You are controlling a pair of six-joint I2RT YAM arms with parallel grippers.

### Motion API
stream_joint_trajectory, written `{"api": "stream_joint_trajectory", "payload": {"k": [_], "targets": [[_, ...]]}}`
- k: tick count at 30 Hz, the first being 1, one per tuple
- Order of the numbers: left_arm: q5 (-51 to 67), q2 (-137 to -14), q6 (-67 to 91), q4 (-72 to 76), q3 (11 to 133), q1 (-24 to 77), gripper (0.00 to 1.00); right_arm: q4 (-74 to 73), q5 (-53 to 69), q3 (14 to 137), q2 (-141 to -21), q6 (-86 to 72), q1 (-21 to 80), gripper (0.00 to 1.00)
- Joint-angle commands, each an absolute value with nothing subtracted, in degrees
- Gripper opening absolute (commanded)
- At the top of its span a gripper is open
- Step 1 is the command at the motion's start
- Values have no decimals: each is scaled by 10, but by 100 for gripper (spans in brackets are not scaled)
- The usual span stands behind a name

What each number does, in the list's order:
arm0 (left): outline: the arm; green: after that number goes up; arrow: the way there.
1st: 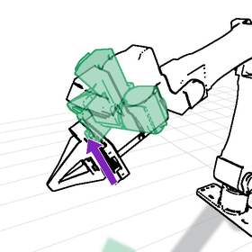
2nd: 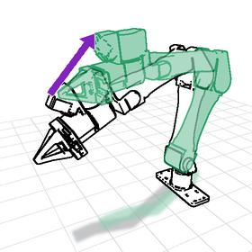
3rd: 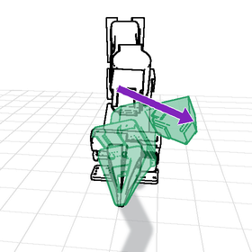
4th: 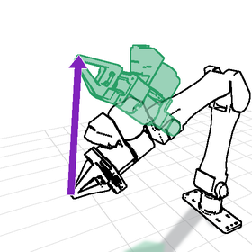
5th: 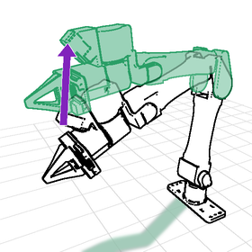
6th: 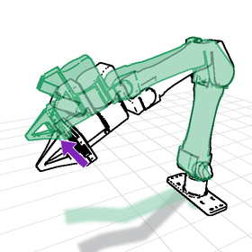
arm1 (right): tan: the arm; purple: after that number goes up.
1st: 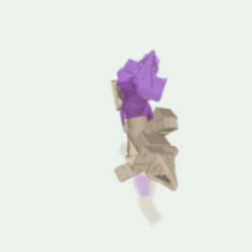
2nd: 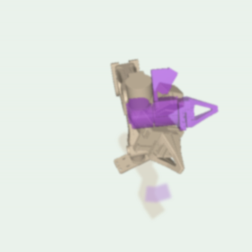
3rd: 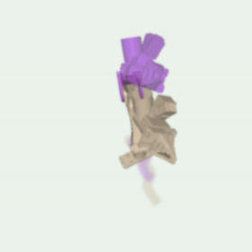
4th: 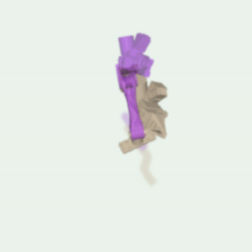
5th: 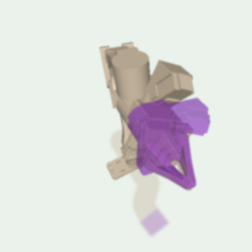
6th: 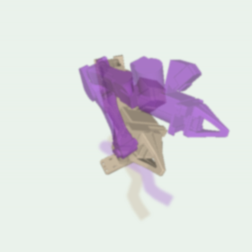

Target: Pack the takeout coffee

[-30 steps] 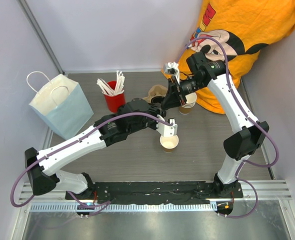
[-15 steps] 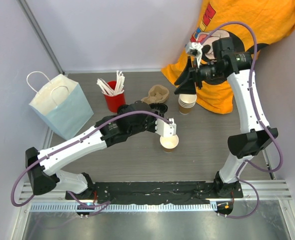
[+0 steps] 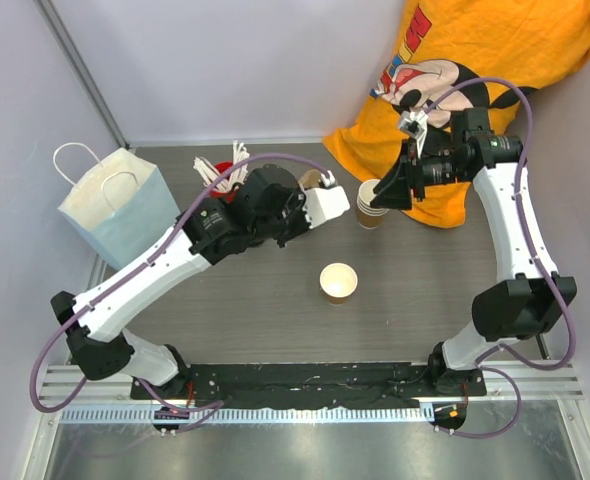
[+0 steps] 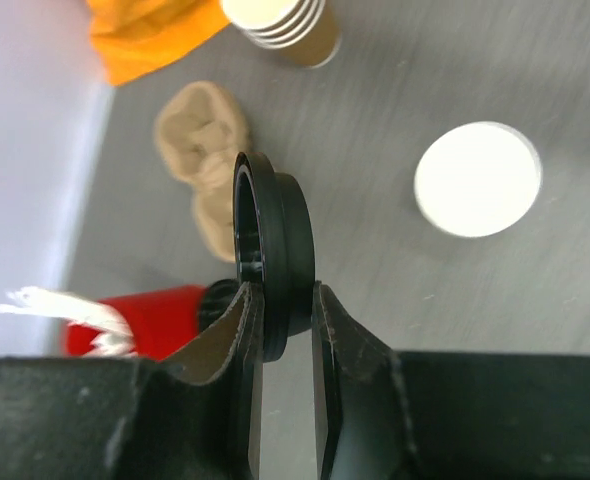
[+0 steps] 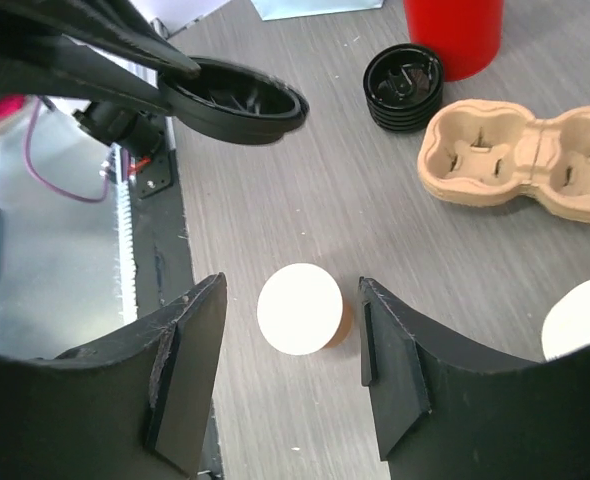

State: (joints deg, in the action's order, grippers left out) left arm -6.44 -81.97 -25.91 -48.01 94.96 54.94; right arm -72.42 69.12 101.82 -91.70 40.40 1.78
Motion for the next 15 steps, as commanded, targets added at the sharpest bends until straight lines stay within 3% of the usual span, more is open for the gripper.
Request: {"api": "stream_joint_trajectory", "payload": {"k": [1, 5, 10, 15], "targets": [[63, -819, -93, -439, 965, 504, 22, -685, 673, 992, -831, 431, 18, 61], [177, -849, 17, -389, 981, 454, 22, -613, 650, 922, -761, 410, 18, 62], [274, -893, 170, -282, 983, 374, 22, -414, 614, 799, -632, 347, 20, 64], [376, -935, 419, -108, 923, 327, 22, -384, 608, 768, -641, 339, 31, 62]]}}
